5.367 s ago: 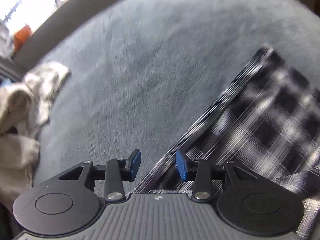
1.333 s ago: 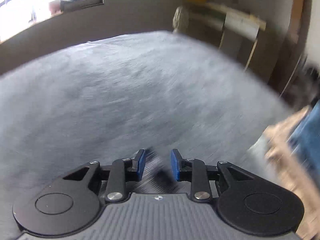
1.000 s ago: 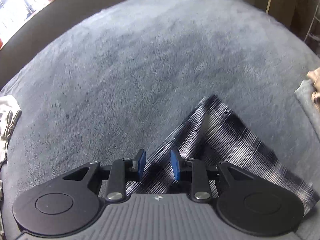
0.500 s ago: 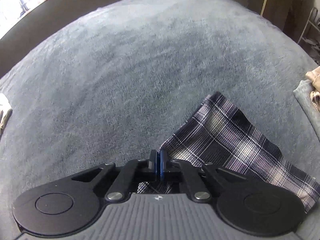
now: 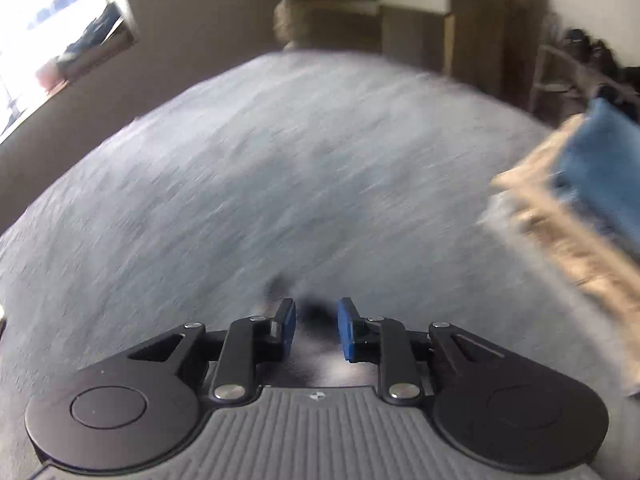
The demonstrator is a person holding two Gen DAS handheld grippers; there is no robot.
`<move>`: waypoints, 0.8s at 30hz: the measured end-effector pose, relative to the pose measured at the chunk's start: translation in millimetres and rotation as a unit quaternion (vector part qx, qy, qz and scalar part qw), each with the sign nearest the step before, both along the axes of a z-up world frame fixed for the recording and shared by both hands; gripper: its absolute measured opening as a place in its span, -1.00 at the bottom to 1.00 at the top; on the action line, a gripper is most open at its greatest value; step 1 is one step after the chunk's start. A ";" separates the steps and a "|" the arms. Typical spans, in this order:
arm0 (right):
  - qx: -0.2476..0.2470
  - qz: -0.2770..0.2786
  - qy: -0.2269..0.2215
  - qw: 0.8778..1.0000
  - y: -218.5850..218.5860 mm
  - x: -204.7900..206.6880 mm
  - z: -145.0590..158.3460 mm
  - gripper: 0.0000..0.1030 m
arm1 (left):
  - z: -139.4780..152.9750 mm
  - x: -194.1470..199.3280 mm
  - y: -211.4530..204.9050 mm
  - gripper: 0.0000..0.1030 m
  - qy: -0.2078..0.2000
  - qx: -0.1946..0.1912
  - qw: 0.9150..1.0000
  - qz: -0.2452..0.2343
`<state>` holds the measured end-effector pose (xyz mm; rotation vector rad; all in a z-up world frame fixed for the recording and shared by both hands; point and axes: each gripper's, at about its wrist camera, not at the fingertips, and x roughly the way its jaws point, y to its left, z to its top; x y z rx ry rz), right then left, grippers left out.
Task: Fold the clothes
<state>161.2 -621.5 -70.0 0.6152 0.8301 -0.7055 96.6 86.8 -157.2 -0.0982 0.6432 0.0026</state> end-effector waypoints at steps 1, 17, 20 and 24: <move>-0.001 -0.012 -0.003 1.000 -10.1 -14.4 6.7 -0.50 | 0.0 0.3 -0.4 0.30 0.000 0.001 1.000 0.000; 0.112 -0.055 -0.042 0.991 -44.3 -129.4 -41.6 -0.11 | -0.7 2.1 -6.1 0.33 0.001 0.022 1.000 0.006; 0.071 -0.031 -0.046 0.996 -36.7 -125.9 -39.7 -0.80 | -0.4 2.4 -6.9 0.34 0.002 0.026 1.000 0.007; -0.006 -0.009 -0.057 0.998 -29.2 -126.6 -22.1 -0.94 | -0.3 2.9 -7.7 0.34 0.002 0.030 1.000 0.007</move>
